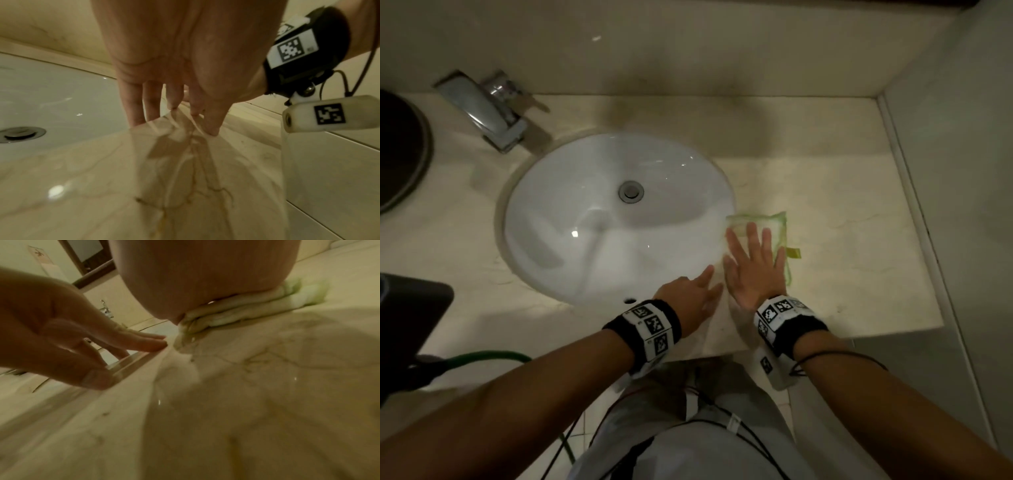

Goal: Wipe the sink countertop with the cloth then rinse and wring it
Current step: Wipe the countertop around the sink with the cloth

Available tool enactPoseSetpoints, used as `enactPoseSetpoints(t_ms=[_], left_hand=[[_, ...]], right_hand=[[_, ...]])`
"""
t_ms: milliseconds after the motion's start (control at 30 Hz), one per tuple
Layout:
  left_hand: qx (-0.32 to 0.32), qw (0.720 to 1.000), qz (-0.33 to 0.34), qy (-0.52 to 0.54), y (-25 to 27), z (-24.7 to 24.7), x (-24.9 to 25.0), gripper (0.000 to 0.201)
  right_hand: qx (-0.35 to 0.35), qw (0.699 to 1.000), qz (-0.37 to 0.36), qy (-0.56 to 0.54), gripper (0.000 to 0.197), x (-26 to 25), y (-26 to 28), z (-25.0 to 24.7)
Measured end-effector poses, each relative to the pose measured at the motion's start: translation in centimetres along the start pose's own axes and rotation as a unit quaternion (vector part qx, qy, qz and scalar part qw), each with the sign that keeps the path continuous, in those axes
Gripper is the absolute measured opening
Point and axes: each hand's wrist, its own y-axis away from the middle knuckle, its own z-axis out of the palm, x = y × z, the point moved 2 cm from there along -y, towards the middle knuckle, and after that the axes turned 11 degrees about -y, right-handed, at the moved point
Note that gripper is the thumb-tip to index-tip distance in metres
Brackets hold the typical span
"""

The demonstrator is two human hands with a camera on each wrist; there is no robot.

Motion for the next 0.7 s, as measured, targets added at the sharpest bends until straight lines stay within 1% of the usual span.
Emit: enactPoseSetpoints(t_ms=[100,167,267,333,433,500,600,633,700], left_hand=[[-0.016,1.000,-0.012,-0.003,0.2,-0.4,0.2,0.054],[-0.033,0.999,-0.021,-0.002,0.2,-0.5,0.5,0.057],[-0.065,0.997,-0.030,0.000,0.2,-0.8,0.8,0.059],[-0.075,0.996,-0.042,0.004,0.2,-1.0,0.9,0.060],[-0.074,0.996,-0.050,0.004,0.1,-1.3,1.1,0.057],[-0.078,0.996,-0.053,0.004,0.1,-1.3,1.2,0.055],[-0.083,0.995,-0.060,0.016,0.0,-1.2,1.4,0.056],[-0.082,0.994,-0.063,0.019,0.0,-1.2,1.4,0.057],[-0.080,0.994,-0.069,0.026,0.2,-1.2,1.6,0.057]], right_hand=[[-0.001,0.999,-0.046,0.015,0.054,1.9,-0.2,-0.8],[0.001,0.999,-0.045,0.019,0.054,3.9,-0.5,-1.6],[0.012,1.000,0.021,0.018,0.056,8.3,-1.0,-3.7],[0.017,0.997,0.070,0.023,0.056,11.9,-0.9,-5.4],[0.021,0.995,0.100,0.012,0.057,15.7,-0.7,-7.2],[0.030,0.994,0.106,-0.013,0.057,15.8,-0.8,-7.0],[0.075,0.991,0.106,-0.042,0.056,13.9,-1.0,-5.7],[0.085,0.992,0.087,-0.038,0.056,12.9,-0.9,-5.1],[0.076,0.996,0.040,-0.032,0.057,10.5,-0.8,-4.2]])
